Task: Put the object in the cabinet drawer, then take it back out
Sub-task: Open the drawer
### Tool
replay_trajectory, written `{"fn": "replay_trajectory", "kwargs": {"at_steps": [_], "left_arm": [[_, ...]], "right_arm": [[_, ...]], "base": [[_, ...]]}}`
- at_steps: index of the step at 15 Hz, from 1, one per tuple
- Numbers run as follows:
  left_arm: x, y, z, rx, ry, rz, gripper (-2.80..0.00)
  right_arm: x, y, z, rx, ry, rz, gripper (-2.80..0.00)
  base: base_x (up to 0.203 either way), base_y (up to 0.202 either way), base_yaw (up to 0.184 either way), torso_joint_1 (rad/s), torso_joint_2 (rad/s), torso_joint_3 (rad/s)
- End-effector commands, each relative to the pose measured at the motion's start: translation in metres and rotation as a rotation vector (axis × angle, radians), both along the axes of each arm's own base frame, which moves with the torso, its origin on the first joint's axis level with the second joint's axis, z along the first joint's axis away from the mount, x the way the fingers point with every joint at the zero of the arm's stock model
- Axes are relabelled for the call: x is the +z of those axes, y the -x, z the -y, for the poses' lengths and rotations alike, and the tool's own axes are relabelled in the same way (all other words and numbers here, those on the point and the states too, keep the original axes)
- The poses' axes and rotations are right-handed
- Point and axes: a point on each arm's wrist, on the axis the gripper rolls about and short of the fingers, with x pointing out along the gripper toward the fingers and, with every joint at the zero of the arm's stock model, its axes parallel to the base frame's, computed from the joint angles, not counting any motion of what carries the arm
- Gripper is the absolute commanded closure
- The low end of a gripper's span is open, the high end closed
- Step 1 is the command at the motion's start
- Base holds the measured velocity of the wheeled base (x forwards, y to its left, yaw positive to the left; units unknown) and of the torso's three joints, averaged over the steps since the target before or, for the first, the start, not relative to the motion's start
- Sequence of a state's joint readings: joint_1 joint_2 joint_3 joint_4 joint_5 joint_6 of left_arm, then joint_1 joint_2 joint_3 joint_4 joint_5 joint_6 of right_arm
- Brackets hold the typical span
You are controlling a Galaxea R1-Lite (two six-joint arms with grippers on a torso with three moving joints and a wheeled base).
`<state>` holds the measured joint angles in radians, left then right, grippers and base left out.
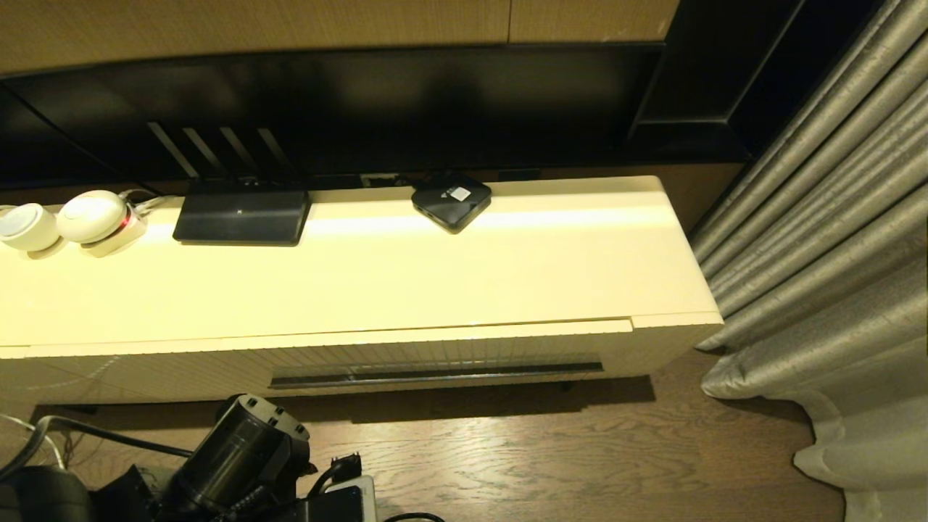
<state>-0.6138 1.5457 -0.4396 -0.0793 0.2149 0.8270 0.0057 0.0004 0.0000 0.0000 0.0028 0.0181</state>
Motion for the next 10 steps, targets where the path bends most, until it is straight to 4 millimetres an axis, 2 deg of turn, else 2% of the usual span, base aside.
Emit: {"fn": "replay_trajectory", "kwargs": {"at_steps": [1, 10], "left_arm": [[-0.007, -0.01, 0.003, -0.039, -0.035, 0.009, -2.8], [-0.029, -0.024, 0.01, -0.114, -0.165, -0.033, -2.8]], "right_arm": [[0.0, 0.0, 0.0, 0.001, 0.0, -0.001, 0.0], [0.0, 0.0, 0.0, 0.001, 0.0, -0.001, 0.0]], "base": [[0.0, 0.0, 0.0, 0.0, 0.0, 0.0], [0.0, 0.0, 0.0, 0.0, 0.0, 0.0]]}}
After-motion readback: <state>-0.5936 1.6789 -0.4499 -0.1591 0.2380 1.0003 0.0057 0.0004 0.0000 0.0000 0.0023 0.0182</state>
